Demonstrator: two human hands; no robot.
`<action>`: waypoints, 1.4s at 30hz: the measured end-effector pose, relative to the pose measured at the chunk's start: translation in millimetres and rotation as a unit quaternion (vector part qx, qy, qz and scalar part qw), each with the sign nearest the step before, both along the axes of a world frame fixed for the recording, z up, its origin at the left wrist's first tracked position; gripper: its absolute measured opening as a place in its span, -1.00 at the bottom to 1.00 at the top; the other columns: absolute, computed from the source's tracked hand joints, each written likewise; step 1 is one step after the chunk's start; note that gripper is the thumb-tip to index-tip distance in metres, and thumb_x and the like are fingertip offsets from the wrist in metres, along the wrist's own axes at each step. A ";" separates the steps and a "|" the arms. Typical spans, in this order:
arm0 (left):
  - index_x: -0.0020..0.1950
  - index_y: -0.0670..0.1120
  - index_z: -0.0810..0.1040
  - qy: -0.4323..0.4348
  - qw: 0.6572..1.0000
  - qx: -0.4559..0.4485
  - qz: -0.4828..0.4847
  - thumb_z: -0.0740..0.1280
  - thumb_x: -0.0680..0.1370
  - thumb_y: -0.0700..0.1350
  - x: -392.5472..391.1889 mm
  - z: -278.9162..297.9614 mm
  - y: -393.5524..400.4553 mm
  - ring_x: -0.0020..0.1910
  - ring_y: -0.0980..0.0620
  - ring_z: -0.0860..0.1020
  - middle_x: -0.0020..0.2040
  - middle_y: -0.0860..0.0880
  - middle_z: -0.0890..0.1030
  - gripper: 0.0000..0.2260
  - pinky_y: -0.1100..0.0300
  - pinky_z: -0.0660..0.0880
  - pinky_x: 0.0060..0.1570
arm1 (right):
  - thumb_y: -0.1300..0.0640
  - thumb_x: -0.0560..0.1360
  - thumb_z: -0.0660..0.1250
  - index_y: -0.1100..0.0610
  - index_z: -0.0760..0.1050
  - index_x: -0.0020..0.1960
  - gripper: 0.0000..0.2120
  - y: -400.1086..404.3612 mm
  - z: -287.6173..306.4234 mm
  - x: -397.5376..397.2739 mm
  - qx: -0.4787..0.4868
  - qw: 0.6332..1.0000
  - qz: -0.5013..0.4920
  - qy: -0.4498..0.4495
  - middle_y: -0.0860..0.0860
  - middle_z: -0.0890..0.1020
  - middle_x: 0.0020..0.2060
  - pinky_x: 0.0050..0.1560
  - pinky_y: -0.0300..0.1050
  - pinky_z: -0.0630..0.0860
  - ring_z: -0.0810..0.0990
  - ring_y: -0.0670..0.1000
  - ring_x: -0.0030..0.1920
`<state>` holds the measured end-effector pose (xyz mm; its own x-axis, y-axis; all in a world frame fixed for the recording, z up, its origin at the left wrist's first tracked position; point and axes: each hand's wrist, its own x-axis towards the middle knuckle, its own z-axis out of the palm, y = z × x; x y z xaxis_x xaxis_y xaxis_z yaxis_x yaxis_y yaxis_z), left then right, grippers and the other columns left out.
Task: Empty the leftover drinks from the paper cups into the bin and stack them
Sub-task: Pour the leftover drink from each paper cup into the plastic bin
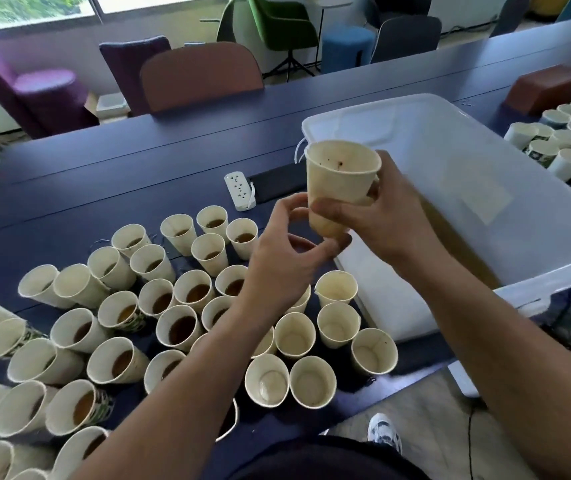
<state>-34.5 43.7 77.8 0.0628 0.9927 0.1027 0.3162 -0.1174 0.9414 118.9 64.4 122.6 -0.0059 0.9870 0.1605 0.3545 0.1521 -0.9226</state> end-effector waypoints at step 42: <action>-0.16 0.00 0.54 0.265 0.926 -0.204 0.176 0.27 0.42 0.22 -115.2 -98.9 93.1 -0.09 -0.06 0.64 -0.17 0.04 0.67 -0.71 -0.07 0.58 0.00 | 0.09 0.59 0.21 0.15 0.63 -0.12 -0.74 98.2 -176.3 -66.1 -0.198 0.939 -0.190 -0.209 0.10 0.65 -0.18 -0.35 -0.20 0.33 0.55 0.10 -0.22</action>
